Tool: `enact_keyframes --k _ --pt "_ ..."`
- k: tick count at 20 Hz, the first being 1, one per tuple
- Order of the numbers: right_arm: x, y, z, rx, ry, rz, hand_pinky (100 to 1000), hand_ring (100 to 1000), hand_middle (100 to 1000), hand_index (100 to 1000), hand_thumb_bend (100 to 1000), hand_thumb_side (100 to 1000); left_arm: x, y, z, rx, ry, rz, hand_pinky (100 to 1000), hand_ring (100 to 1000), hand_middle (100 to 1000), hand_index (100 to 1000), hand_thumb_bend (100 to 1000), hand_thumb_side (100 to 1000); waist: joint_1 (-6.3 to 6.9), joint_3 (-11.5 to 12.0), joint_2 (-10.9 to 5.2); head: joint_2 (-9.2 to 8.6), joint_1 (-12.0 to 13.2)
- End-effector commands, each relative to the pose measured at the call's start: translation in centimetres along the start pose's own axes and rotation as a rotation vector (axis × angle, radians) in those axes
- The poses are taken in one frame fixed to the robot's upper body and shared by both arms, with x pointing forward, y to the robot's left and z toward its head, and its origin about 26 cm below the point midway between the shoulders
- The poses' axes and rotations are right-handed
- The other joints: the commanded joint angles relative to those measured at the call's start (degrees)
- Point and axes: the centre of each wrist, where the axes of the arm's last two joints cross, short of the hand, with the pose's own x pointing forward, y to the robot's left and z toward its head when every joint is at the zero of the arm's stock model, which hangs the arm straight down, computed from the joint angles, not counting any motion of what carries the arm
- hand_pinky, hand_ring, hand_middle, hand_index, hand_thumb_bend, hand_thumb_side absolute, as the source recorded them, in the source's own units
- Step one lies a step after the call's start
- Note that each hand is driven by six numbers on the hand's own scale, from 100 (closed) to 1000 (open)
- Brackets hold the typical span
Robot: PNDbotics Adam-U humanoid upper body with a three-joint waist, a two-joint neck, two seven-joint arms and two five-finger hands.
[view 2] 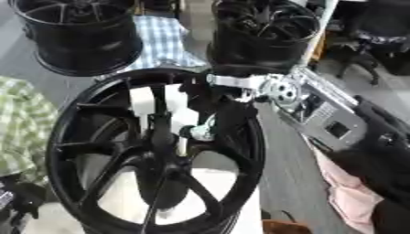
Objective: Pull the pin out of the wheel hub.
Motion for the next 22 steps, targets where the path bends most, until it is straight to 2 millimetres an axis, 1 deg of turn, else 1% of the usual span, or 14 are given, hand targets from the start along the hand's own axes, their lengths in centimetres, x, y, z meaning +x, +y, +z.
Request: enact_keyframes --k 1,6,9,11,16,22 --pt "0.1 -0.5 0.1 -0.055 0.029 0.031 842 880 888 937 400 459 1.1 0.6 -0.8 -0.120 -0.095 -0.113 458 176 550 692 100 855 0.33 0.1 -0.28 -0.91 -0.6" --pt "-0.8 -0.2 -0.5 -0.120 0.103 0.040 856 894 892 937 406 463 1.2 0.6 -1.0 -0.123 -0.098 -0.117 458 172 549 692 100 855 0.38 0.2 -0.12 -1.22 -0.9" --pt "-1.5 0.2 -1.0 -0.128 0.146 0.035 859 897 893 937 410 470 1.2 0.6 -1.0 -0.124 -0.099 -0.120 458 171 548 692 100 856 0.45 0.2 -0.09 -1.35 -1.1" --pt "-2.0 0.5 -1.3 -0.121 0.169 0.036 873 900 891 932 415 475 1.2 0.5 -1.0 -0.125 -0.100 -0.121 458 171 548 692 100 856 0.49 0.3 -0.07 -1.43 -1.2" --pt "-2.9 1.3 -2.1 -0.065 0.204 0.035 872 889 871 911 418 486 1.2 0.5 -1.1 -0.126 -0.101 -0.124 458 168 548 692 100 856 0.52 0.4 -0.01 -1.58 -1.3" --pt "-3.0 1.6 -2.7 -0.017 0.215 0.054 854 861 837 884 411 485 1.1 0.4 -1.2 -0.130 -0.101 -0.127 458 167 548 692 100 857 0.59 0.5 0.03 -1.59 -1.3"
